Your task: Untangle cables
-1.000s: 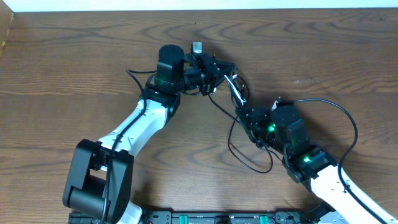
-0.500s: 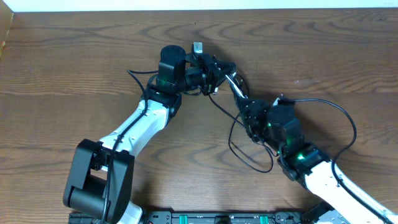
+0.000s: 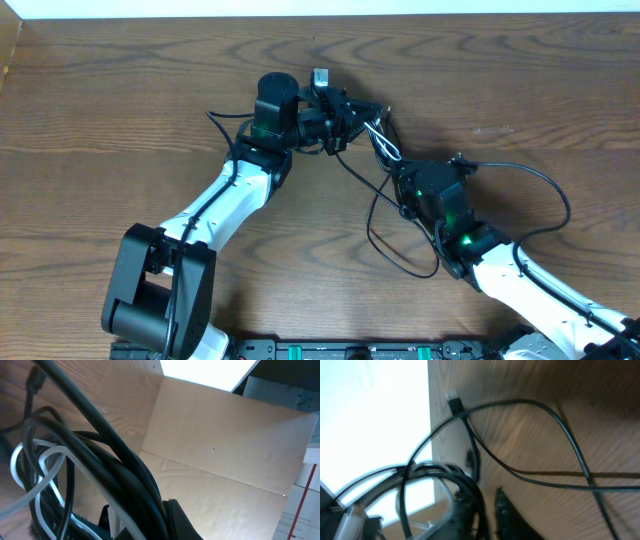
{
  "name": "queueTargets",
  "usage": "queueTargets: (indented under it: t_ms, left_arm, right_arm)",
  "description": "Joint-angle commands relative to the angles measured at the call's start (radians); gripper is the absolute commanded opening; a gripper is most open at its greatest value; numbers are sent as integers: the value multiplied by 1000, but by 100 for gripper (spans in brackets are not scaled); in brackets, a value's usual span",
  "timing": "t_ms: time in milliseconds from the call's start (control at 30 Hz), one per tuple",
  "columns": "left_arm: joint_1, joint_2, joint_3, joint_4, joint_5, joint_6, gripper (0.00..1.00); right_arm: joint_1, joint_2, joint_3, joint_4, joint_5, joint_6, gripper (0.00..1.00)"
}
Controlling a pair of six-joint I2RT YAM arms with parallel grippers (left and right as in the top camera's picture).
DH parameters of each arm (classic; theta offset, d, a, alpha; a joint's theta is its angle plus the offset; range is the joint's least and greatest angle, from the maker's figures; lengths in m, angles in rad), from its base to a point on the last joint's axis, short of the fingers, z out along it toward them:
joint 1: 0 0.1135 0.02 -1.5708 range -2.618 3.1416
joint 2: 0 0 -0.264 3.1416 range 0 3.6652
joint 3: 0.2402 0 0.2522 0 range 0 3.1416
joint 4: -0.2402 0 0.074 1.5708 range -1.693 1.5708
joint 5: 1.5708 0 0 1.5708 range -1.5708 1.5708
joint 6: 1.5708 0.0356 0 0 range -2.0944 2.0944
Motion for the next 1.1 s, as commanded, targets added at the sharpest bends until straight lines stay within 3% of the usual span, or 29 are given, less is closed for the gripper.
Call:
queueTargets:
  t_ms: [0,167,300,533,733,1067]
  left_arm:
    - [-9,-19,12,3,56,-10,7]
    - [0,-19,12,11,38,-10,7]
    - [40,-19,12,72,38,-9,7]
    - [195,-19,12,219,82,-10,7]
    - [399,-19,12,279,171,-36,7]
    - [583,-20,12,278,323,-31,7]
  right_arm:
    - [2,2,2,3,51,-24,1]
    - [2,2,2,-13,-8,-196,1]
    - [2,0,2,-127,-56,-379,1]
    - [-43,-56,2,-570,50,-433,1]
    - [-238,-212,2,-916,262,-433,1]
    - [-504,-340,2,-952,278,-583,1]
